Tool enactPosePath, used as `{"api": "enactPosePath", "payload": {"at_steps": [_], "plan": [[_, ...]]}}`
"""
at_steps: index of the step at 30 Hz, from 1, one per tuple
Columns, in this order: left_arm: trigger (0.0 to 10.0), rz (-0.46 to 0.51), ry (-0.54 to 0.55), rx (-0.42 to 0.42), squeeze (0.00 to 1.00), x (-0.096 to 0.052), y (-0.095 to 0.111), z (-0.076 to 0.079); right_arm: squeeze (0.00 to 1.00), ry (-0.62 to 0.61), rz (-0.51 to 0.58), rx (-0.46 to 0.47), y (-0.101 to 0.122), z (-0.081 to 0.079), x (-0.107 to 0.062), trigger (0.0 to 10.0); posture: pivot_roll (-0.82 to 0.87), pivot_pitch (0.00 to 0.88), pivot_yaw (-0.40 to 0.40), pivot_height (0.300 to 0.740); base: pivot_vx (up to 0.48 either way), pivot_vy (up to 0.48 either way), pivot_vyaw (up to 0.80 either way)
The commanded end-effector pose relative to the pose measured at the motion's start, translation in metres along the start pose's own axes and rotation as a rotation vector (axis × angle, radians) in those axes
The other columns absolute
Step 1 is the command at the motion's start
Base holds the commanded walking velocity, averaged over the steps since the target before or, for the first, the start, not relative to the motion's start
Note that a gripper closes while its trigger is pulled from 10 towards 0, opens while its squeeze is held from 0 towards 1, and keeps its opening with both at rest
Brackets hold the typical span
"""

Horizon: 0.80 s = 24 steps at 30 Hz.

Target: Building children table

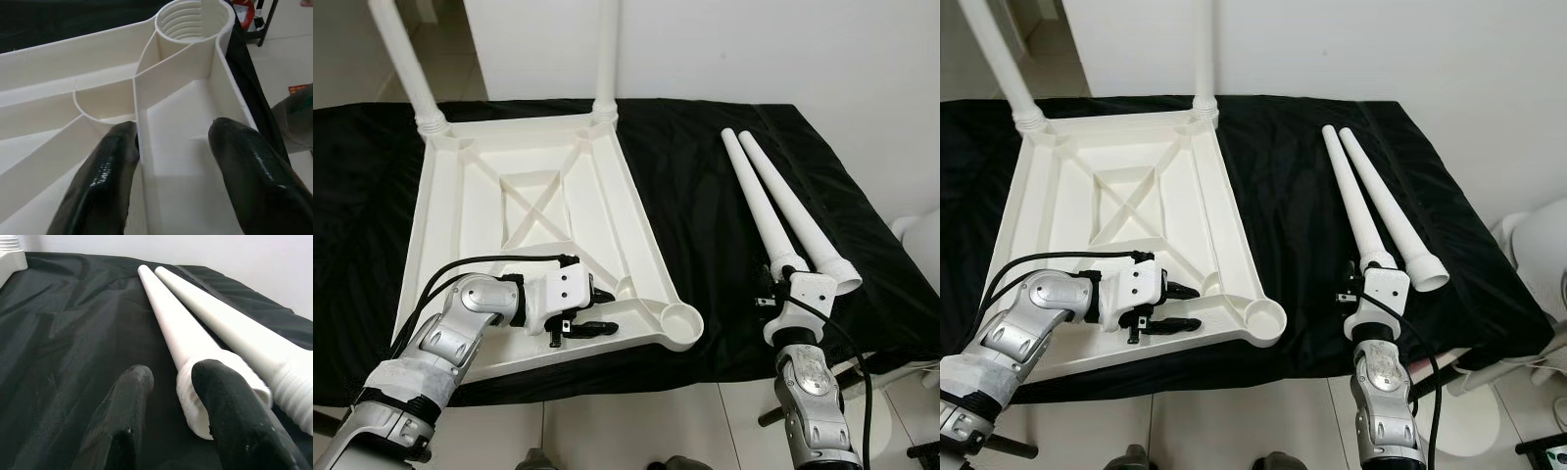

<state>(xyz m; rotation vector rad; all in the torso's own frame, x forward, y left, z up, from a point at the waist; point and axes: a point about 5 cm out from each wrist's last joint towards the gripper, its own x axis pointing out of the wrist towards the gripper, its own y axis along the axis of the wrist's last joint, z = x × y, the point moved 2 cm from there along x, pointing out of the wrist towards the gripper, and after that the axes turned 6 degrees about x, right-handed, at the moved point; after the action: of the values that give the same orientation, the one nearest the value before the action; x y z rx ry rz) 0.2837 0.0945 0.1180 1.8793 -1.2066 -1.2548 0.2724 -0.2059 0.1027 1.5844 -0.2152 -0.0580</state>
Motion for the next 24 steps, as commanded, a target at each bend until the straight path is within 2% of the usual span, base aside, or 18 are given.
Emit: {"api": "enactPosePath", "payload": {"at_steps": [1, 4, 6, 7, 8, 10, 13, 15, 18, 19, 20, 21, 22, 24], "plan": [[10.0, -0.018, 0.110, 0.016, 0.00, 0.005, 0.004, -0.011, 0.00, -0.010, -0.013, 0.007, -0.003, -0.001, 0.000, 10.0, 0.07, 0.031, -0.010, 0.740, 0.000, 0.000, 0.00], [10.0, -0.028, 0.149, 0.025, 0.00, 0.008, 0.005, -0.016, 0.00, -0.014, -0.012, 0.009, -0.003, -0.001, -0.001, 10.0, 0.06, 0.031, -0.004, 0.740, 0.000, 0.000, 0.00], [10.0, -0.039, 0.233, 0.022, 0.00, 0.017, 0.009, -0.020, 0.00, -0.021, -0.004, 0.014, -0.002, -0.001, -0.001, 10.0, 0.06, 0.032, 0.000, 0.740, 0.000, 0.000, 0.00], [10.0, -0.039, 0.233, 0.022, 0.00, 0.017, 0.009, -0.020, 0.00, -0.021, -0.004, 0.014, -0.002, -0.001, -0.001, 10.0, 0.06, 0.032, 0.000, 0.740, 0.000, 0.000, 0.00], [10.0, -0.011, 0.268, -0.020, 0.00, 0.021, 0.015, -0.021, 0.00, -0.025, 0.008, 0.018, 0.000, 0.000, -0.001, 10.0, 0.06, 0.031, 0.003, 0.740, 0.000, 0.000, 0.00], [10.0, -0.011, 0.268, -0.020, 0.00, 0.021, 0.015, -0.021, 0.00, -0.025, 0.008, 0.018, 0.000, 0.000, -0.001, 10.0, 0.06, 0.031, 0.003, 0.740, 0.000, 0.000, 0.00], [10.0, 0.053, 0.334, -0.085, 0.00, 0.027, 0.027, -0.025, 0.00, -0.032, 0.039, 0.018, 0.007, 0.002, 0.003, 10.0, 0.05, 0.024, 0.007, 0.740, 0.000, 0.000, 0.00], [10.0, 0.053, 0.334, -0.085, 0.00, 0.027, 0.027, -0.025, 0.00, -0.032, 0.039, 0.018, 0.007, 0.002, 0.003, 10.0, 0.05, 0.024, 0.007, 0.740, 0.000, 0.000, 0.00], [10.0, 0.155, 0.423, -0.135, 0.00, 0.031, 0.048, -0.036, 0.00, -0.035, 0.100, 0.040, 0.023, 0.003, 0.013, 10.0, 0.05, 0.014, 0.003, 0.740, 0.000, 0.000, 0.00], [10.0, 0.155, 0.423, -0.135, 0.00, 0.031, 0.048, -0.036, 0.00, -0.035, 0.100, 0.040, 0.023, 0.003, 0.013, 10.0, 0.05, 0.014, 0.003, 0.740, 0.000, 0.000, 0.00], [10.0, 0.173, 0.451, -0.149, 0.00, 0.031, 0.052, -0.041, 0.11, -0.028, 0.119, 0.063, 0.028, 0.003, 0.016, 10.0, 0.05, 0.008, 0.000, 0.740, 0.000, 0.000, 0.00], [10.0, 0.173, 0.451, -0.149, 0.00, 0.031, 0.052, -0.041, 0.11, -0.028, 0.119, 0.063, 0.028, 0.003, 0.016, 10.0, 0.05, 0.008, 0.000, 0.740, 0.000, 0.000, 0.00], [10.0, 0.185, 0.450, -0.187, 0.00, 0.033, 0.055, -0.045, 0.65, -0.030, 0.128, 0.071, 0.031, 0.004, 0.018, 10.0, 0.05, 0.004, -0.004, 0.740, 0.000, 0.000, 0.00], [10.0, 0.185, 0.450, -0.187, 0.00, 0.033, 0.055, -0.045, 0.65, -0.030, 0.128, 0.071, 0.031, 0.004, 0.018, 10.0, 0.05, 0.004, -0.004, 0.740, 0.000, 0.000, 0.00]]}}
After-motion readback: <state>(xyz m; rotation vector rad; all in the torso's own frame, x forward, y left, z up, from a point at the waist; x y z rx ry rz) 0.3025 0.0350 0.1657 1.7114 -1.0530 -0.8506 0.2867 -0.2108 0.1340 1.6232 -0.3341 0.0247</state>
